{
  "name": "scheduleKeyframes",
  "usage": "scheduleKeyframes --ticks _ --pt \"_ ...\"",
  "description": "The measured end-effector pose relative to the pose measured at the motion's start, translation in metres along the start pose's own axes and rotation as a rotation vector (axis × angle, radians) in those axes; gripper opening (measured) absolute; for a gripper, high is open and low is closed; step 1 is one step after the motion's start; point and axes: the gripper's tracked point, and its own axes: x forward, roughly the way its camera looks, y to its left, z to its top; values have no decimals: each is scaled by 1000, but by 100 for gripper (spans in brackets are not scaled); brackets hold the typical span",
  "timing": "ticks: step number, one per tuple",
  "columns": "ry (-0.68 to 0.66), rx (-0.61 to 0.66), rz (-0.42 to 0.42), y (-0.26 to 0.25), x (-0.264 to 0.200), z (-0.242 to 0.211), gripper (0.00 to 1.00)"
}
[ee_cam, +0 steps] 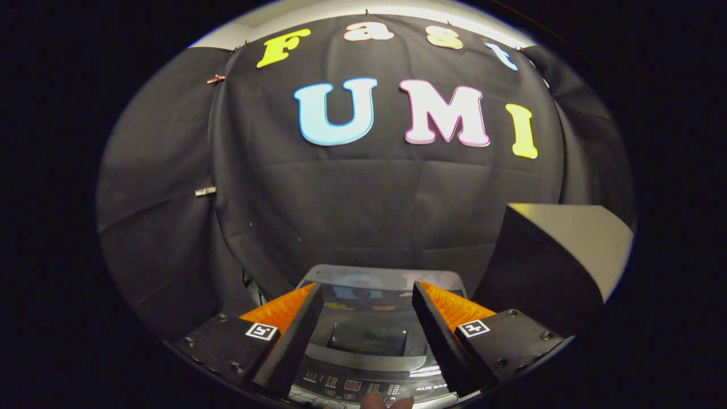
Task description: Put the clothes into the washing machine and then close the washing machine lid.
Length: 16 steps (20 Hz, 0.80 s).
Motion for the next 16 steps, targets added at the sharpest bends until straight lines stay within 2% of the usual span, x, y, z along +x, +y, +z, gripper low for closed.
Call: scheduleKeyframes --ticks 8,12,16 --pt "-187 -34 -7 0 -89 69 99" --pt "-232 -70 -31 -14 -131 79 99" --pt "-257 -35 -36 -34 -167 82 97"
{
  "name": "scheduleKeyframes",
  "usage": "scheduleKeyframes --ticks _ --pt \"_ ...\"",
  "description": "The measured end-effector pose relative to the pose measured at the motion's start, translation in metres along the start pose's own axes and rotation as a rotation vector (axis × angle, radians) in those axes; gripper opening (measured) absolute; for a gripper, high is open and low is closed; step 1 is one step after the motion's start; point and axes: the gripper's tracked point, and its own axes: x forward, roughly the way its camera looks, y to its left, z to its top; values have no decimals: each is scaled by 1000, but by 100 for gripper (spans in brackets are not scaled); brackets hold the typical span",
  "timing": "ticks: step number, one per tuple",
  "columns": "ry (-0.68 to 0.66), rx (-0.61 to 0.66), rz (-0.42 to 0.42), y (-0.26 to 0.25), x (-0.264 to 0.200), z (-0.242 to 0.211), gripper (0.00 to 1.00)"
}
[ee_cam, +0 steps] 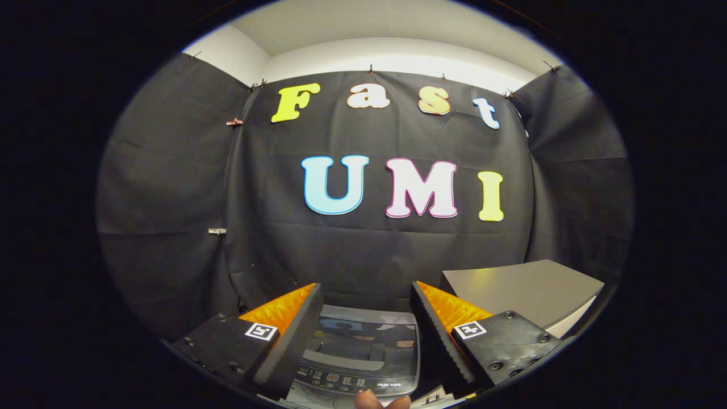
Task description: Put the clothes into the washing machine and then close the washing machine lid.
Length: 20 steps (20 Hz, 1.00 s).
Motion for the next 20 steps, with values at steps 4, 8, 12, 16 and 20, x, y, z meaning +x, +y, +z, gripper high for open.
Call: scheduleKeyframes --ticks 4,8,12,16,20 --pt "-37 12 -10 -22 -28 7 97" --pt "-45 60 -21 -42 -53 2 97" --pt "-29 99 -48 -65 -71 -11 98" --pt "-36 95 -61 -75 -92 -15 99" --pt "-38 72 -63 -75 -104 -22 99"
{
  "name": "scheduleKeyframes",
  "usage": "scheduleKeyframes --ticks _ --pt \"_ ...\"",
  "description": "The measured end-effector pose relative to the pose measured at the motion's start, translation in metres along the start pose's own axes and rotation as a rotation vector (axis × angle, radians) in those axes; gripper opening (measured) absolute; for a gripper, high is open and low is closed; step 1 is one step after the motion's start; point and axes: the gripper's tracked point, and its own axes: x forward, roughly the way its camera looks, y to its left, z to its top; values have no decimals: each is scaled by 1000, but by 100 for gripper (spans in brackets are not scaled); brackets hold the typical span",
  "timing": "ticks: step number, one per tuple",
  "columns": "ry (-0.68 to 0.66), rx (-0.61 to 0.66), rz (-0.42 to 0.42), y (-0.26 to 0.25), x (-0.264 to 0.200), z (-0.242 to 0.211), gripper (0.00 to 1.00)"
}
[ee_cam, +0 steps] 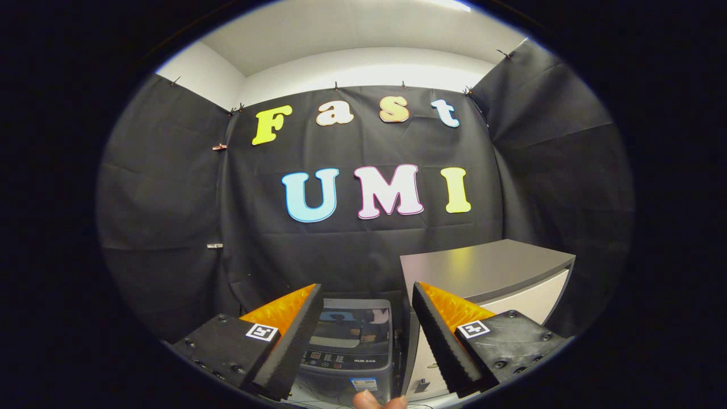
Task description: Put the clothes into the washing machine and then close the washing machine lid.
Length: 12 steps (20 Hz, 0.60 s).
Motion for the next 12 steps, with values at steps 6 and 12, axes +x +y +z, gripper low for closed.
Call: scheduleKeyframes --ticks 6,12 --pt "22 -14 -33 -5 2 -13 99" --pt "20 0 -46 -10 1 -12 99"
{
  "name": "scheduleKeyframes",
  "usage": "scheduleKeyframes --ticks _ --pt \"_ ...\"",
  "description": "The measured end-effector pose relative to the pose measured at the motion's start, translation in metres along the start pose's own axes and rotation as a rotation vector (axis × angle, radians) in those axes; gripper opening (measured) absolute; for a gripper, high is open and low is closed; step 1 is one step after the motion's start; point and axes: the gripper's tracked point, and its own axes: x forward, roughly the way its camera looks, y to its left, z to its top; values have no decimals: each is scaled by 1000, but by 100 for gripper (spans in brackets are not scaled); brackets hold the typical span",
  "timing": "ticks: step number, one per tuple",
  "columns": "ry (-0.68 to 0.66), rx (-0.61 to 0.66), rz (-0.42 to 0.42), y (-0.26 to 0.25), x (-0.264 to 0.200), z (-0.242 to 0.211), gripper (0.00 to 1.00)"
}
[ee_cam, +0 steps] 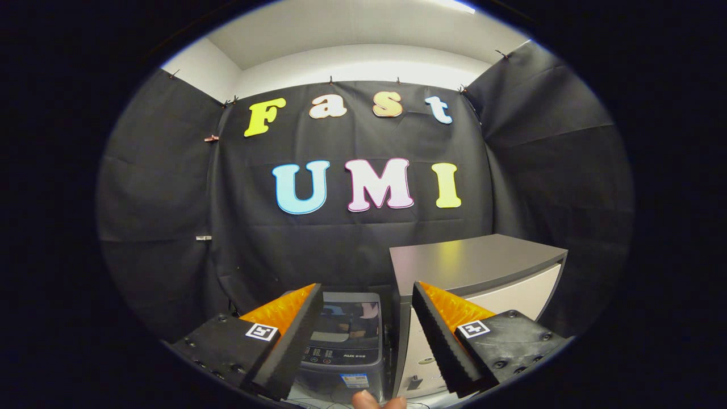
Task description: Put the clothes into the washing machine and then close the washing machine lid.
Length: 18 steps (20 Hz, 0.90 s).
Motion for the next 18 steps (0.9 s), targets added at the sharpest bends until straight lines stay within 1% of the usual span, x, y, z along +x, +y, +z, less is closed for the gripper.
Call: scheduleKeyframes --ticks 14,18 --pt "-26 -19 4 10 -6 9 99" --pt "-33 -16 25 18 -13 13 99"
